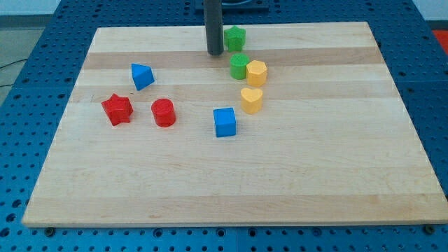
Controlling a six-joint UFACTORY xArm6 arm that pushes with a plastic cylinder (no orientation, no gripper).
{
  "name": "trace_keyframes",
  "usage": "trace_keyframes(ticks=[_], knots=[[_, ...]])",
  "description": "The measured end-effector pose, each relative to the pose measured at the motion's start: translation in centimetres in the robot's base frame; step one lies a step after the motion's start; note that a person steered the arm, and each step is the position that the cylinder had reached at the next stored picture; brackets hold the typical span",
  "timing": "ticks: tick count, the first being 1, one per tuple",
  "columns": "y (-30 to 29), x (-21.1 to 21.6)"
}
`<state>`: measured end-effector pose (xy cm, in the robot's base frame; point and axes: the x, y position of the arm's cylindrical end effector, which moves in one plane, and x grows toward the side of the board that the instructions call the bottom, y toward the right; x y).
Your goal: Push the green circle to the bottom left of the green star
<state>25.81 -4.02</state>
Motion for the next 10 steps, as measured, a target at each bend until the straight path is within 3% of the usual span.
trace_keyframes(ticks=[1,3,4,5,6,7,10], knots=[[0.6,-1.5],[11.0,-0.7],[2.6,4.1],[-5.7,5.1],[-3.1,12.7],[0.3,12.4],[11.2,3.8]])
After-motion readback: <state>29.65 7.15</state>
